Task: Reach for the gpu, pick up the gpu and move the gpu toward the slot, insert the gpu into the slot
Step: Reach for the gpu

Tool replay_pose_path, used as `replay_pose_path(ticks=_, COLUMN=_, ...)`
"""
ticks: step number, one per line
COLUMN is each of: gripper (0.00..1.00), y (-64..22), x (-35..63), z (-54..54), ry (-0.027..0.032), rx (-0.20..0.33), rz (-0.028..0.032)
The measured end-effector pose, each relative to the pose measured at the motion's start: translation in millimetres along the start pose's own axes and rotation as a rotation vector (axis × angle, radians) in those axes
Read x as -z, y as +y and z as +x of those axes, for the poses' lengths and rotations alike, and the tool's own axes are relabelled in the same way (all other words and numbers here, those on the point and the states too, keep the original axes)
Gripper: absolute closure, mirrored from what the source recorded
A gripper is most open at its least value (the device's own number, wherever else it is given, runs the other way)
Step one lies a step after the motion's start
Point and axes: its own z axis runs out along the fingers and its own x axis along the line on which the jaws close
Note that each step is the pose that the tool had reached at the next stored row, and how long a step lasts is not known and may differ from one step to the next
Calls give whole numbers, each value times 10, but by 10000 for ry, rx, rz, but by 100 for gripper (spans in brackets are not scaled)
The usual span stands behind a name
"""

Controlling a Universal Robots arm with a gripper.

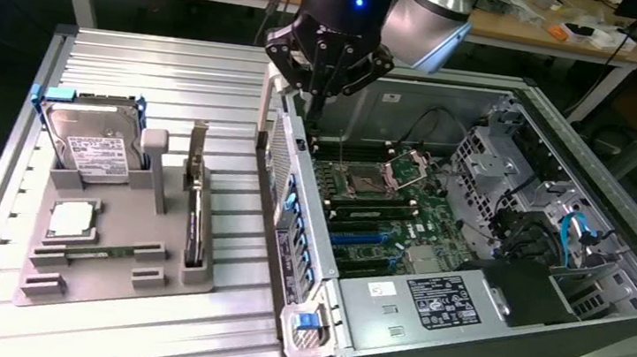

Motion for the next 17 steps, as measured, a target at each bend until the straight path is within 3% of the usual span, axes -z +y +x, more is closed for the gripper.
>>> replay_pose_path(ticks=15, gripper=89, y=-21, x=-20, z=254, ry=36, rx=0, rz=3)
replay_pose_path(ticks=17, gripper=89, y=-27, x=-22, z=325, ry=46, rx=0, rz=4)
